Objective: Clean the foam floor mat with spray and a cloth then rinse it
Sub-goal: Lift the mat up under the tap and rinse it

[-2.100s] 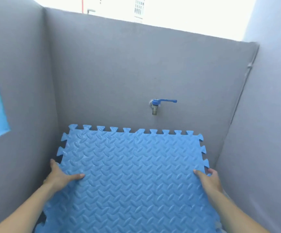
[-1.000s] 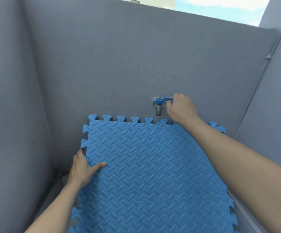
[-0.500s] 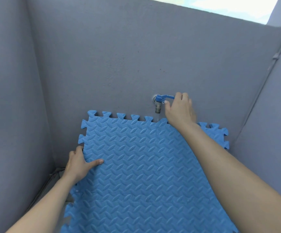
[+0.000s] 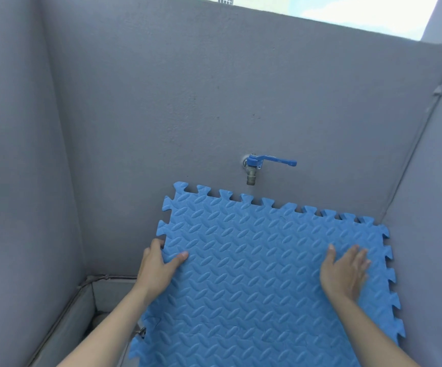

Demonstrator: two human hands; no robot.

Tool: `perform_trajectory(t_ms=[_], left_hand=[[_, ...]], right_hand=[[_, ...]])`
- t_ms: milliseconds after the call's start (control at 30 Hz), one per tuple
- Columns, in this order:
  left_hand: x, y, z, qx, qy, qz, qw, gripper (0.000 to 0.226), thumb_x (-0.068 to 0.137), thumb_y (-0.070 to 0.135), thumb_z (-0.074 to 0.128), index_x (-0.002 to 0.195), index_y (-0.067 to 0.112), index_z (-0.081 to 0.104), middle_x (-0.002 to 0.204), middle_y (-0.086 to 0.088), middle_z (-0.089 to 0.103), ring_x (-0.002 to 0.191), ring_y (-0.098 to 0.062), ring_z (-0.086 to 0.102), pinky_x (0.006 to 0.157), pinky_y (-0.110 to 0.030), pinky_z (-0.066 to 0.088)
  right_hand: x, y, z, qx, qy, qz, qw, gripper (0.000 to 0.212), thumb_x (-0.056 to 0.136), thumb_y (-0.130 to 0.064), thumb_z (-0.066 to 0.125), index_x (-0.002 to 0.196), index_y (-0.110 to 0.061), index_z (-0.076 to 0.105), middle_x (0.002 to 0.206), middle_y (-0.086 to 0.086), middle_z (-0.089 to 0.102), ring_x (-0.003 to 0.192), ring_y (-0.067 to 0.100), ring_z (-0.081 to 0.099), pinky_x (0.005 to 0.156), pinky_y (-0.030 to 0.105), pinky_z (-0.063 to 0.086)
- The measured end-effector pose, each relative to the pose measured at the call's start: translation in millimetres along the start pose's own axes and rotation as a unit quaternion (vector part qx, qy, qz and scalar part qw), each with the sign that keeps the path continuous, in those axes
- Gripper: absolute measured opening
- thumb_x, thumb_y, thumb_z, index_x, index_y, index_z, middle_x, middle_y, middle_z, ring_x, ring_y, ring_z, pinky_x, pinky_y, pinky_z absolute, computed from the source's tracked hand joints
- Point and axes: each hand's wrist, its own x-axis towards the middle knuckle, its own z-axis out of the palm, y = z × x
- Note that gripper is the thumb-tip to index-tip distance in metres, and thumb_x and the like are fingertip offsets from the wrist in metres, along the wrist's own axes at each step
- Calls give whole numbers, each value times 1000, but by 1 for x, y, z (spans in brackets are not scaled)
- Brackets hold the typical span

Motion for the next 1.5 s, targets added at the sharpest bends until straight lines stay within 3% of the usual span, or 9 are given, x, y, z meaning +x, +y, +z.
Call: perform_trajectory(t_ms=[200,400,600,800,967,1067,1233,1400,1500], left_hand=[[5,-10,-7,-114,14,-65,991,30,100,42,35,92,17,51,110,6,56,93,-16,50,78,-34,38],[3,-27,-24,-153,73,-95,981,34,104,32,29,118,18,57,123,4,56,110,-14,51,96,-32,38],[-4,-3,-21,-105,24,-81,991,36,95,45,47,88,10,49,79,0,56,67,-15,49,57,-29,37],[2,-29,-28,-99,89,-97,986,36,88,47,58,89,12,52,84,-5,63,68,-21,55,60,-35,43],[2,-27,-30,-66,99,-74,990,36,90,48,55,92,12,54,91,-8,60,73,-22,50,57,-34,36],[-3,-25,-37,-43,80,-59,994,37,87,49,60,92,12,55,92,-10,64,73,-21,53,60,-35,38],[-10,-18,-40,-118,51,-100,987,42,68,36,84,91,13,58,94,0,68,77,-16,63,61,-30,46],[-3,-9,-52,-164,112,-68,978,50,64,36,86,98,14,58,98,0,70,82,-15,67,70,-30,53],[0,3,-73,-175,129,-11,976,48,70,36,83,103,16,55,96,9,67,82,-5,67,65,-22,53]], right_hand=[[-82,-115,83,-28,-14,-226,974,69,103,-45,24,154,-5,0,163,14,0,151,33,-2,122,46,2],[-179,-187,140,-92,-97,-706,696,51,99,-37,38,149,-26,38,158,2,33,147,21,28,114,54,27],[-119,-164,118,-58,26,-473,879,58,100,-50,34,153,-29,28,162,7,17,151,23,12,119,58,7],[-118,-88,111,-125,-57,-622,771,60,98,-59,33,152,-34,29,162,-1,20,150,21,18,114,57,24],[8,0,41,-125,30,-209,969,64,99,-62,22,156,-36,7,165,0,0,152,26,-2,119,52,-2],[12,36,23,-54,26,11,998,71,96,-62,16,157,-28,2,165,7,0,150,38,-4,118,56,1],[-87,17,71,-111,-42,-276,954,69,97,-60,13,156,-28,-5,164,2,-10,149,33,-15,118,58,-5],[-177,-72,100,-123,-111,-766,621,58,97,-55,40,148,-29,41,157,6,33,147,28,28,115,59,20],[-148,-135,101,-52,0,-642,765,55,97,-49,44,147,-25,44,156,9,35,145,28,31,117,57,19]])
